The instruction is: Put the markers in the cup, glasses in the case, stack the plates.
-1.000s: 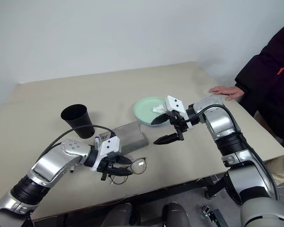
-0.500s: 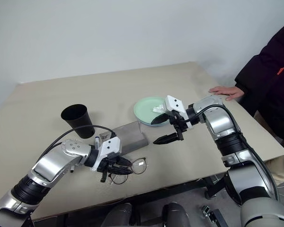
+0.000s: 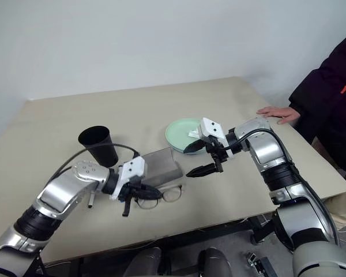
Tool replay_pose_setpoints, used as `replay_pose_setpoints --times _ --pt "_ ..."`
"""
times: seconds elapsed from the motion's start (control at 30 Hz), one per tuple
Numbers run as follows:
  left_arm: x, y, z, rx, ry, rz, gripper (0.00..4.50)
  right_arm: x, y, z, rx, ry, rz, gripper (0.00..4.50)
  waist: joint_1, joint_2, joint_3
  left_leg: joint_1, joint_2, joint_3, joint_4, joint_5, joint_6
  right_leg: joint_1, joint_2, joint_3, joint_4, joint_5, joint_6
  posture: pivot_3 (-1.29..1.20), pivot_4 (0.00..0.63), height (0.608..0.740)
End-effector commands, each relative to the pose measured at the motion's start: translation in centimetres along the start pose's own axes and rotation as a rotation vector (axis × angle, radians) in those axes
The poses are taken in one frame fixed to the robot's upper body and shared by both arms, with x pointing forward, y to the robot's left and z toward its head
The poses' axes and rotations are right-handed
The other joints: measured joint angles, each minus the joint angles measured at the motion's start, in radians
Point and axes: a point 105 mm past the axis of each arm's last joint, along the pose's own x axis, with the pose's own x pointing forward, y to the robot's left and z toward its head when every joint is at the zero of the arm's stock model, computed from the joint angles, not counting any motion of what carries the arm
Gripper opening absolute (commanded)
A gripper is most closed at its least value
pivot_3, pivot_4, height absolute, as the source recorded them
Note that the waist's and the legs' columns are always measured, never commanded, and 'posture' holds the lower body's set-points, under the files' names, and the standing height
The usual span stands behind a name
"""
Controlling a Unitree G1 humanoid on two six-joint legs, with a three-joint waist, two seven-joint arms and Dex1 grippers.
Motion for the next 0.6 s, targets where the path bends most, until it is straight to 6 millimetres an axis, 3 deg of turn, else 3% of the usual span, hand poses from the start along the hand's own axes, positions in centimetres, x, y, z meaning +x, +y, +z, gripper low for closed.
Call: replay_pose_setpoints --times 0.03,0.23,0.6 --pt "-1.4 1.0 2.4 0.017 -0.077 0.024 0.01 -0.4 -0.3 1.3 -0.057 -0.011 -0.014 4.5 0.0 0.0 0.0 0.0 0.0 0.0 0.0 0.0 0.0 0.0 0.0 0.0 0.0 0.0 0.0 0.0 0.0 0.7" --pt "-2.7 2.4 4.1 0.015 -0.12 0.054 0.01 -0.5 -0.3 1.3 -0.057 -0.009 -0.015 4.5 0.0 -0.001 0.0 -0.001 -0.001 0.001 0.0 -0.001 0.001 0.0 0.0 0.001 0.0 0.0 0.0 0.0 0.0 0.7" --pt "-1.7 4.9 0.5 0.005 -0.023 0.094 0.01 -0.4 -0.2 1.3 -0.059 -0.012 -0.013 4.5 0.0 -0.001 0.0 0.0 -0.001 0.001 0.0 -0.001 0.001 0.0 0.0 0.001 0.0 0.0 0.0 0.0 0.0 0.7"
